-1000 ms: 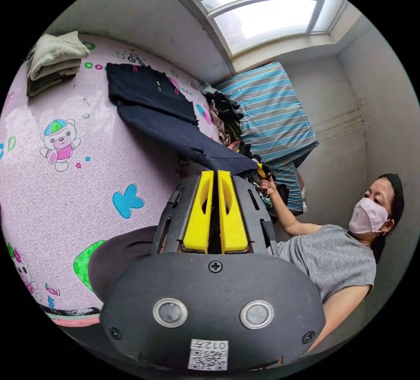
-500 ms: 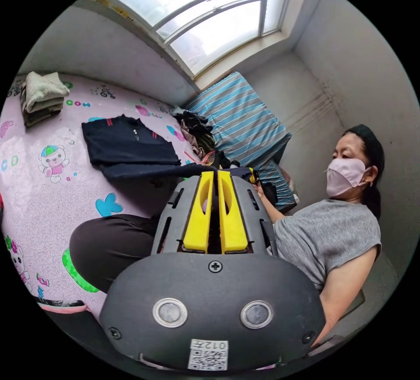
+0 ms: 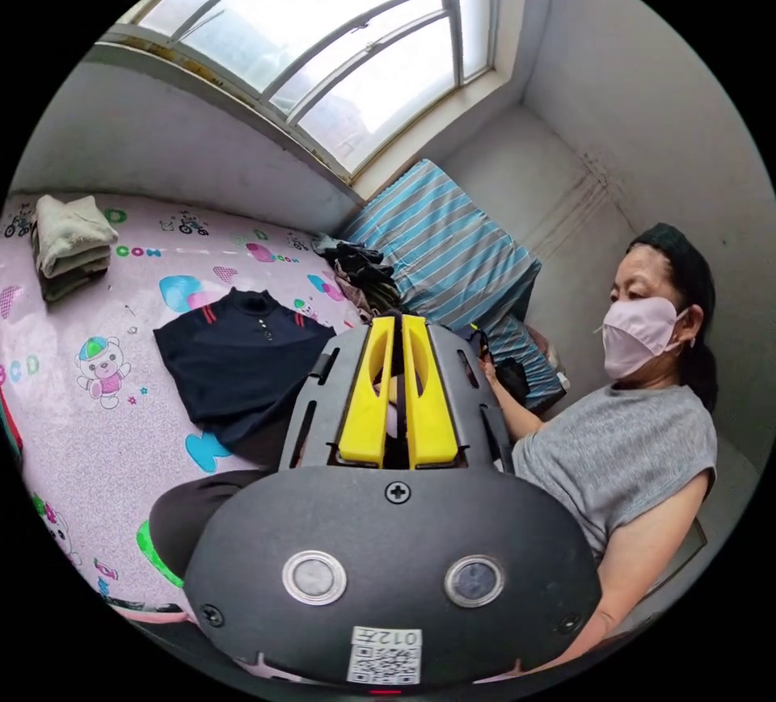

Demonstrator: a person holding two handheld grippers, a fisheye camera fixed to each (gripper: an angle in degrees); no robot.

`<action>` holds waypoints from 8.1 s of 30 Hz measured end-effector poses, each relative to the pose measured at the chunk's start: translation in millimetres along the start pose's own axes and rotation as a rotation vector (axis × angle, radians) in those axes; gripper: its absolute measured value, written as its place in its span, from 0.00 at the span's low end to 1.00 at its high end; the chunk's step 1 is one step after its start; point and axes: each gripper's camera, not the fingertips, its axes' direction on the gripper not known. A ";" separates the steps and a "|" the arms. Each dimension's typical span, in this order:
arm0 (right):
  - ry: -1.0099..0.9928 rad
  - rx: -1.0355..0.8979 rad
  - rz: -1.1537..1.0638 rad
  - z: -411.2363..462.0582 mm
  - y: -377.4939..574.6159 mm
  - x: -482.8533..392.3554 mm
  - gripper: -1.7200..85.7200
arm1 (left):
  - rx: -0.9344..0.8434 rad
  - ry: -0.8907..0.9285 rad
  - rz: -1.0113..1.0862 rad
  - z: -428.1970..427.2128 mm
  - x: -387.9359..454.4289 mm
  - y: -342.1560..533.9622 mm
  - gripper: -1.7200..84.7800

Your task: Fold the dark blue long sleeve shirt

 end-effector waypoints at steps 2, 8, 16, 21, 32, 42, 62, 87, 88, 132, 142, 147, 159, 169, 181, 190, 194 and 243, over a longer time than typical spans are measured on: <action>0.032 -0.001 0.005 11.8 -18.4 12.2 0.01 | 0.012 -0.005 -0.040 8.8 -21.5 -12.5 0.03; 0.097 -0.020 0.018 53.1 -76.2 49.6 0.01 | 0.015 -0.009 -0.146 50.6 -94.8 -64.6 0.03; 0.229 -0.029 0.077 130.7 -187.8 150.0 0.01 | -0.070 -0.098 -0.224 144.9 -221.7 -181.6 0.04; 0.376 -0.084 0.143 200.2 -247.2 255.2 0.01 | -0.081 -0.230 -0.405 223.8 -338.3 -223.4 0.04; 0.782 -0.258 0.289 251.4 -211.3 331.6 0.05 | -0.183 -0.373 -0.527 332.1 -439.3 -183.4 0.06; 0.949 -0.496 0.313 234.1 -107.8 246.1 0.10 | -0.852 -0.559 -0.244 432.6 -352.3 -105.6 0.10; 1.089 -0.550 0.116 324.5 -116.1 173.3 0.03 | -0.890 -0.657 -0.263 536.2 -357.6 -87.7 0.06; 1.207 -0.661 0.154 356.8 -140.6 144.1 0.01 | -1.240 -0.713 -0.106 626.6 -363.1 -56.4 0.02; 1.204 -0.690 0.168 358.8 -142.8 145.3 0.01 | -1.261 -0.707 -0.102 628.9 -363.5 -53.0 0.02; 1.124 -0.928 -0.140 655.6 -238.1 179.0 0.01 | -0.475 -0.448 -0.125 495.3 -443.2 -103.5 0.03; 1.085 -0.917 -0.204 727.7 -286.0 143.2 0.07 | -0.570 -0.300 -0.218 428.8 -483.4 -132.7 0.03; 1.103 -1.042 -0.186 777.2 -284.0 181.5 0.11 | -0.529 -0.282 -0.257 402.2 -500.0 -143.6 0.03; 1.113 -0.887 -0.383 760.2 -242.9 107.5 0.01 | -0.496 -0.563 -0.241 353.3 -509.3 -158.9 0.03; 1.150 -0.761 -0.446 689.3 -164.8 49.7 0.01 | -0.608 -0.546 -0.162 377.9 -501.5 -153.1 0.02; 1.174 -0.722 -0.403 647.8 -105.4 17.0 0.01 | -0.542 -0.539 -0.084 379.4 -480.9 -149.4 0.02; 1.159 -0.742 -0.386 641.1 -63.3 1.7 0.01 | -0.499 -0.376 0.109 436.2 -429.0 -133.8 0.03; 1.142 -0.751 -0.368 638.9 -50.8 -1.8 0.01 | -0.518 -0.385 0.085 452.8 -433.8 -122.9 0.03; 1.687 -0.722 -0.416 670.4 -235.9 -2.2 0.14 | -0.645 -0.273 0.174 544.6 -415.3 -35.4 0.03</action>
